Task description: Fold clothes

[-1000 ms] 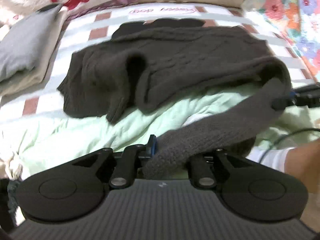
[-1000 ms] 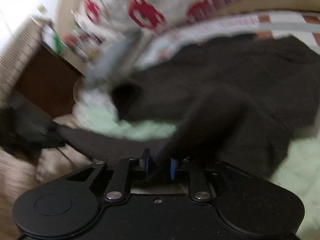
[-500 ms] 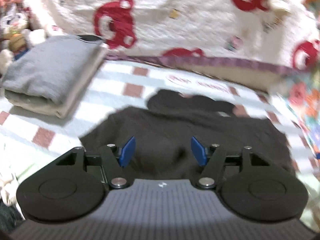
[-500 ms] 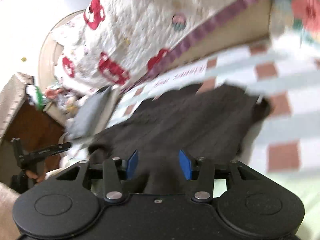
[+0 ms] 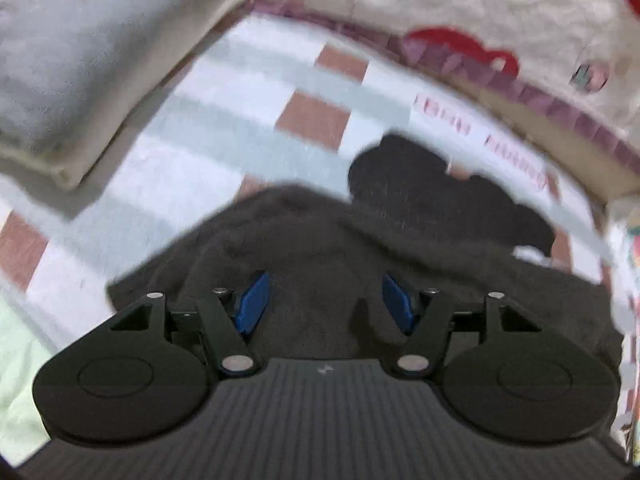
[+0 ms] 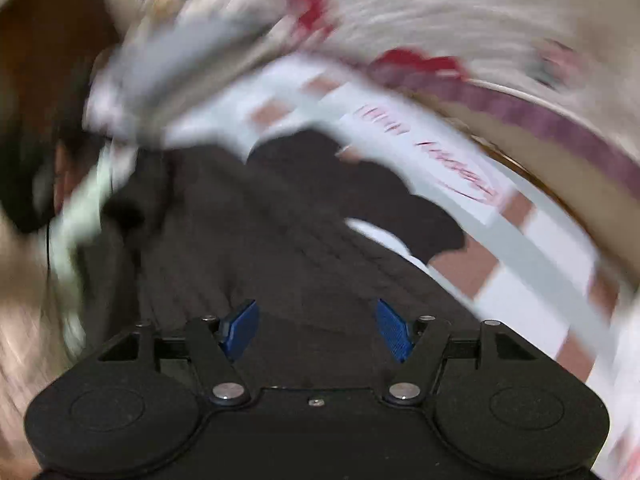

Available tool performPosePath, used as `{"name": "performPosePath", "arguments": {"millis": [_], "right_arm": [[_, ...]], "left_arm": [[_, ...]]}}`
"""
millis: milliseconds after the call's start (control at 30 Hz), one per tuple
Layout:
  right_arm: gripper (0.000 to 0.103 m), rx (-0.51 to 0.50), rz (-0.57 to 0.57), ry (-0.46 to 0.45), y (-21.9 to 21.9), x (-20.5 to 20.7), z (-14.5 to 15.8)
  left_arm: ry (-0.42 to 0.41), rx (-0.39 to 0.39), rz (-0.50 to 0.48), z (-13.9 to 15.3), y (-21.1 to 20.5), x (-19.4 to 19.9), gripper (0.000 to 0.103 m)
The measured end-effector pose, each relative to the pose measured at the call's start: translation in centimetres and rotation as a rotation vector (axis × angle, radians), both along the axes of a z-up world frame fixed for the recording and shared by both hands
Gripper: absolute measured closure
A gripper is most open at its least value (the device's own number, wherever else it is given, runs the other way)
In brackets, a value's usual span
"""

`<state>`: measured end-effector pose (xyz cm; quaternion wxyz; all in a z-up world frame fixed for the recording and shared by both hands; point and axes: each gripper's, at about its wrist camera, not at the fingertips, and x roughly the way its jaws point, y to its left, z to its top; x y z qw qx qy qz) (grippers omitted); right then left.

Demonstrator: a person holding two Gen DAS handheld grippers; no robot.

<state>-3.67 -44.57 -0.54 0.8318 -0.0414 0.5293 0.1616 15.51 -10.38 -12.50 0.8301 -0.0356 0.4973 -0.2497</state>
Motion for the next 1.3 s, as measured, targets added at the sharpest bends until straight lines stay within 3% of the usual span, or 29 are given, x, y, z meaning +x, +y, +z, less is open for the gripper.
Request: {"name": "performPosePath", "arguments": {"millis": [100, 167, 267, 333, 400, 467, 567, 667, 733, 800, 900, 1067, 1167, 1233, 1300], "right_arm": [[0.033, -0.044, 0.185, 0.084, 2.9, 3.8, -1.6], [0.033, -0.064, 0.246, 0.107, 4.3, 6.0, -2.7], [0.033, -0.058, 0.221, 0.137, 5.2, 7.7, -4.4], [0.033, -0.059, 0.208, 0.146, 5.4, 8.2, -5.5], [0.033, -0.096, 0.191, 0.175, 5.2, 8.6, -6.5], [0.033, -0.150, 0.193, 0.190, 5.2, 8.8, -7.0], [0.033, -0.236, 0.228, 0.130, 5.2, 8.6, -6.9], [0.033, -0.345, 0.343, -0.007, 5.9, 7.7, -7.1], [0.033, -0.289, 0.329, 0.001, 5.8, 8.3, -7.6], [0.033, -0.235, 0.295, 0.013, 5.7, 9.1, -8.1], [0.033, -0.229, 0.266, 0.024, 5.7, 10.5, -9.1], [0.033, -0.204, 0.250, 0.039, 6.4, 13.4, -10.8], [0.032, -0.122, 0.204, 0.054, 6.4, 15.5, -12.3], [0.026, -0.058, 0.164, 0.065, 6.3, 16.6, -13.1], [0.013, 0.014, 0.084, 0.089, 5.8, 17.0, -13.5]], "left_arm": [[-0.012, 0.015, -0.060, -1.0, 1.2, -1.1, 0.042], [-0.013, 0.030, -0.095, -1.2, 1.9, -1.4, 0.042], [-0.023, -0.016, -0.056, -0.8, 3.2, -0.4, 0.042], [-0.099, -0.052, -0.035, 0.0, 3.7, -0.2, 0.042], [-0.231, -0.023, -0.025, 0.9, 3.7, -0.2, 0.040], [-0.243, -0.040, -0.037, 1.0, 4.0, 0.4, 0.039], [-0.177, -0.077, -0.049, 0.1, 4.4, 1.3, 0.036], [-0.165, 0.030, -0.033, -1.3, 3.6, 1.4, 0.036], [-0.186, 0.098, -0.018, -1.6, 3.2, 1.3, 0.036], [-0.192, 0.110, 0.000, -1.9, 3.5, 1.5, 0.036], [-0.124, 0.039, 0.030, -2.6, 4.4, 2.6, 0.036], [0.062, -0.141, 0.109, -5.4, 6.3, 3.6, 0.036], [0.079, -0.150, 0.097, -5.8, 6.2, 3.4, 0.036], [0.090, -0.156, 0.088, -6.0, 6.1, 3.4, 0.035], [0.101, -0.161, 0.080, -6.2, 6.1, 3.3, 0.034]]}}
